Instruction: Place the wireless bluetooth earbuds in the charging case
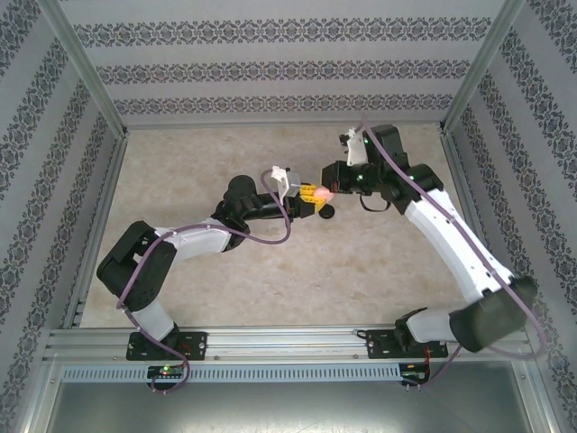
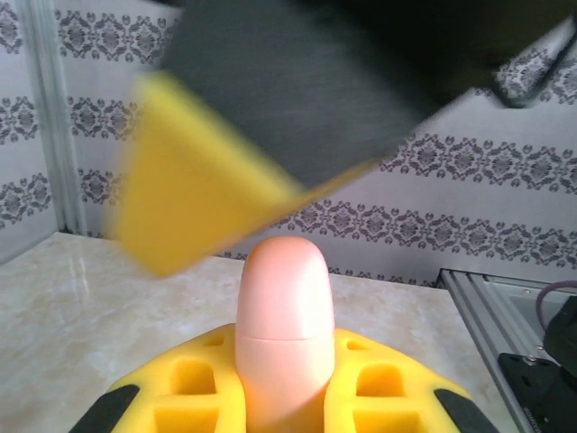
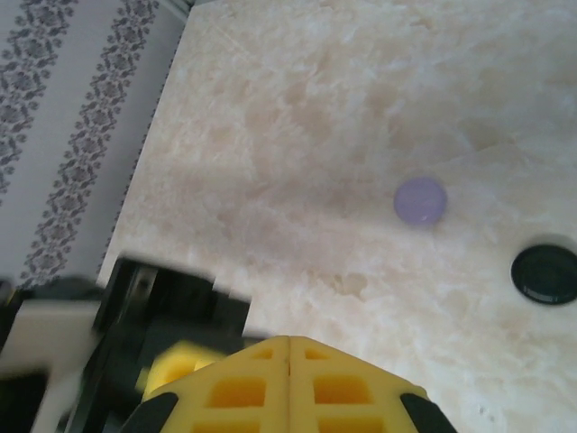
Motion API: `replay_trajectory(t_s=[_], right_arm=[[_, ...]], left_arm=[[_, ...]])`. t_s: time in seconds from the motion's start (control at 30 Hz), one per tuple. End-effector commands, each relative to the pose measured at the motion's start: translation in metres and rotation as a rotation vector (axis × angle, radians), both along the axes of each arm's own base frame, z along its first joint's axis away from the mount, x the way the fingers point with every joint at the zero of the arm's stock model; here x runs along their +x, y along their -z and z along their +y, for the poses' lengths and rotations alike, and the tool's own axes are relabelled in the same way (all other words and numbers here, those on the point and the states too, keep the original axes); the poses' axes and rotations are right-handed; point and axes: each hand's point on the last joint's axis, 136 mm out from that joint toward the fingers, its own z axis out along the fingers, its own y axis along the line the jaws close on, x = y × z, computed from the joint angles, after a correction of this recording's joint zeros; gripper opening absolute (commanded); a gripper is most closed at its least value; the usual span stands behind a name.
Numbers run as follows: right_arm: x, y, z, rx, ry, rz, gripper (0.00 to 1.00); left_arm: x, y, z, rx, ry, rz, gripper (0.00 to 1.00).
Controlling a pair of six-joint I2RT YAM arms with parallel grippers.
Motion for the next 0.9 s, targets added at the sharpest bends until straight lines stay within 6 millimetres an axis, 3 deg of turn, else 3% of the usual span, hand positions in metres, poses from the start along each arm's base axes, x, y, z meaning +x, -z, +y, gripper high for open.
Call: replay_trajectory(t_s=[0.0, 0.17, 0.27, 0.4, 0.57, 0.7, 0.87], right_arm=[[-0.022, -0.004, -0.013, 0.022, 0.024, 0.014, 0.04], [-0.007, -0.002, -0.075, -0.013, 0.316, -0.029, 0.06], [-0.006, 0.011, -0.095, -0.005, 0.406, -0.016, 0.08], [-0.009, 0.045, -0.1, -0.021, 0.426, 0.028, 0.11], [-0.014, 0.082, -0.101, -0.042, 0.434, 0.088, 0.15], [-0.015, 0.092, -0.103, -0.058, 0.437, 0.097, 0.17], [-0.015, 0.094, -0.104, -0.072, 0.435, 0.095, 0.19]], left_arm=[[0.01, -0.026, -0.001, -0.052, -0.042, -0.071, 0.0], [0.026, -0.011, 0.003, -0.051, -0.124, 0.036, 0.0], [0.037, 0.012, 0.011, -0.037, -0.199, 0.18, 0.0], [0.043, 0.056, 0.019, -0.014, -0.269, 0.461, 0.0], [0.033, 0.122, 0.015, 0.066, -0.267, 0.85, 0.0], [0.024, 0.163, 0.016, 0.083, -0.298, 1.016, 0.0], [0.019, 0.198, 0.013, 0.147, -0.336, 1.126, 0.0]])
